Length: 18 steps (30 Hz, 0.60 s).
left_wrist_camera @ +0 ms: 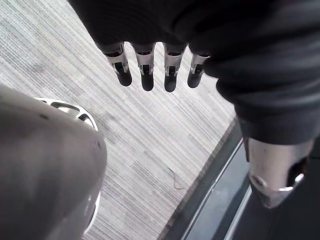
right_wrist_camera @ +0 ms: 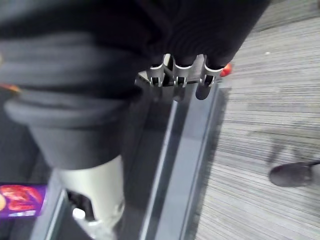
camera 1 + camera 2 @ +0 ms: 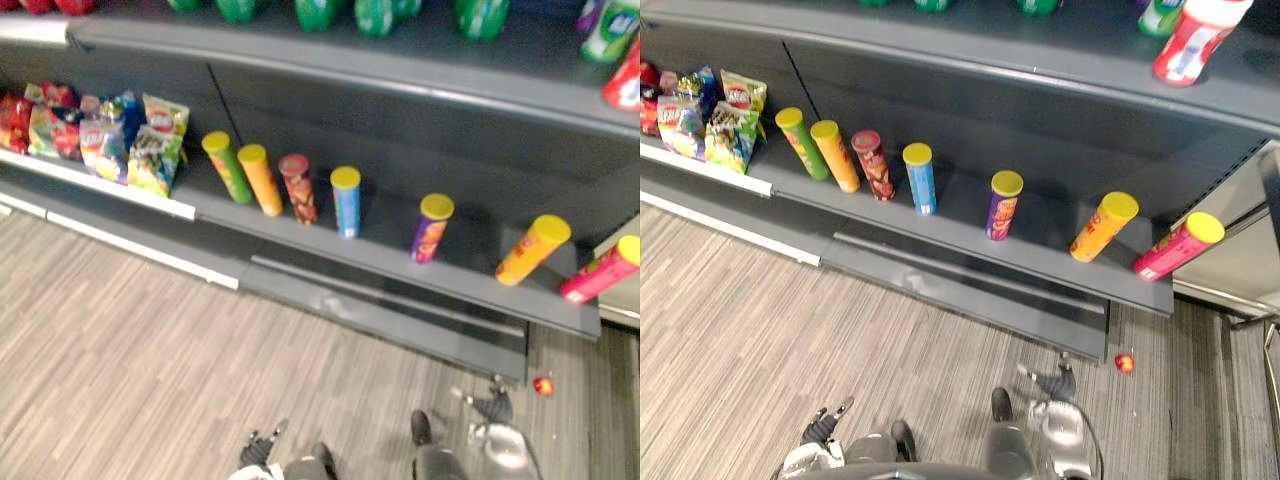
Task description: Put the gum and the chips on the shelf.
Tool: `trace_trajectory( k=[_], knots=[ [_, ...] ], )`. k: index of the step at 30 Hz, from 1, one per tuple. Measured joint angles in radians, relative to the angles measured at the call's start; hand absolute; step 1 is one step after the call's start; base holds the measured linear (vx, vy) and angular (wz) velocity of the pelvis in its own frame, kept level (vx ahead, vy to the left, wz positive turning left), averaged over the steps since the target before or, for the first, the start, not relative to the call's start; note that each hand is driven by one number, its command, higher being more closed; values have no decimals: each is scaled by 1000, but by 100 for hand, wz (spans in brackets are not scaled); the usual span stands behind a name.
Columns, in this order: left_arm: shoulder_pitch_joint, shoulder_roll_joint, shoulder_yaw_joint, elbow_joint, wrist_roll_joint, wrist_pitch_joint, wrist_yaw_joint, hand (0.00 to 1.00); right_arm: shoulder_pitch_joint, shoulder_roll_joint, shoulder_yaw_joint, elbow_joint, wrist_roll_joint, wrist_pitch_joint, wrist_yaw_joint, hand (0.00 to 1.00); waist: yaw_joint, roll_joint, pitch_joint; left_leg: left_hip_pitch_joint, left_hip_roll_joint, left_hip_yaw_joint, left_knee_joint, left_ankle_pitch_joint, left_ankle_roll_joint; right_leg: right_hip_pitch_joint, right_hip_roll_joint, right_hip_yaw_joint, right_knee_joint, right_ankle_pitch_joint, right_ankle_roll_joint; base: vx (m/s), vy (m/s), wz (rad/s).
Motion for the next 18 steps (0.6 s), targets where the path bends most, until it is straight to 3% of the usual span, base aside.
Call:
trace_trajectory(
  k=[10,18],
  knots=[
    [40,-25,156,11,1,5,-37,0,106,3,-147,251,25,16,124,0,-1,-17,-60,161,-33,-2,-235,106,-9,73,-2,-36,-18,-19,-24,26,-14,5],
    [60,-56,225,7,-43,10,-47,0,130,34,-268,292,140,53,144,0,0,-19,-88,196,-38,1,-300,131,-21,86,-4,-41,-21,-21,-26,-26,-15,1]
  ],
)
